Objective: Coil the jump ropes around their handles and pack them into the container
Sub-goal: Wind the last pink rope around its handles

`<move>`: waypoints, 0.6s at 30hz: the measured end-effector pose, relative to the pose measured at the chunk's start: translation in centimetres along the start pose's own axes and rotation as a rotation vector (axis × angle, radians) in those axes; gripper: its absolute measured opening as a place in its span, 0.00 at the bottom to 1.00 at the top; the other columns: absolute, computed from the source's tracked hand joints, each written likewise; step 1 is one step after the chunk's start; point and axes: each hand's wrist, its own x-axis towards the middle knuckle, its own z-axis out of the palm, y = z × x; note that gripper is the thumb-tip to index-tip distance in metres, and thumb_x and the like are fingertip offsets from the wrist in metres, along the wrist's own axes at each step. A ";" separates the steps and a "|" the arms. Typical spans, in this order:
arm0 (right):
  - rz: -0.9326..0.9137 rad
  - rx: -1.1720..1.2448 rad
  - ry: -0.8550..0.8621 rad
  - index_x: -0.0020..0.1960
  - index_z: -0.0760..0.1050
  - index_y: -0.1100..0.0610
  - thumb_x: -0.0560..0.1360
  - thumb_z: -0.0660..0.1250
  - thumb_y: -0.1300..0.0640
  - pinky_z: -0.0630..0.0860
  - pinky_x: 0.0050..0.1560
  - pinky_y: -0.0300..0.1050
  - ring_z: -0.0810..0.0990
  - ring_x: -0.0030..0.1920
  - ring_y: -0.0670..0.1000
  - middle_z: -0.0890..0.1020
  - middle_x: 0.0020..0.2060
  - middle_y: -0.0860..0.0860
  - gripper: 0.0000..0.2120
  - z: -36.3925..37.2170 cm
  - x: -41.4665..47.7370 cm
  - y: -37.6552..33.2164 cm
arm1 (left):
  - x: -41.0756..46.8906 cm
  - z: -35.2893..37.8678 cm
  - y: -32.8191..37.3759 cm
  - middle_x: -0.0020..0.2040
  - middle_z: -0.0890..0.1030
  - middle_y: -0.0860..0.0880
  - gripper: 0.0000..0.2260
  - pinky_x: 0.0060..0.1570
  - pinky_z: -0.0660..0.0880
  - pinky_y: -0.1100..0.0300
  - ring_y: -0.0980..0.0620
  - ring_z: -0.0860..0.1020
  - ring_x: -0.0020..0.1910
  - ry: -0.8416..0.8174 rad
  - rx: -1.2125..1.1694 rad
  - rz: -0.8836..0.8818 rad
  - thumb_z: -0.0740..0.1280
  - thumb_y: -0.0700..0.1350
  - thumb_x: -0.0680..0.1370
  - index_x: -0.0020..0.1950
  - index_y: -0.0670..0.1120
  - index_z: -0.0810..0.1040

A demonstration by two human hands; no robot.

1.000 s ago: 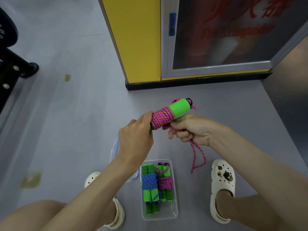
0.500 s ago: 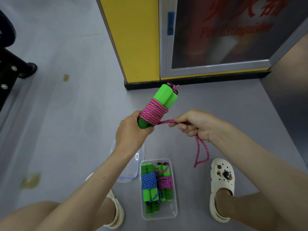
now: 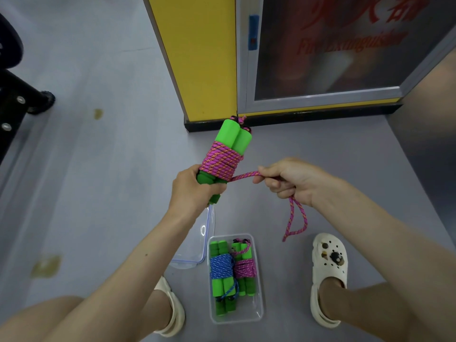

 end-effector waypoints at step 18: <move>-0.115 0.092 -0.106 0.45 0.74 0.60 0.70 0.68 0.44 0.55 0.18 0.31 0.58 0.19 0.41 0.73 0.27 0.52 0.18 0.9 0.0 0.8 | -2.0 2.1 -1.1 0.44 0.82 0.45 0.26 0.22 0.62 0.63 0.46 0.76 0.34 0.413 0.944 0.743 0.74 0.34 0.60 0.58 0.41 0.79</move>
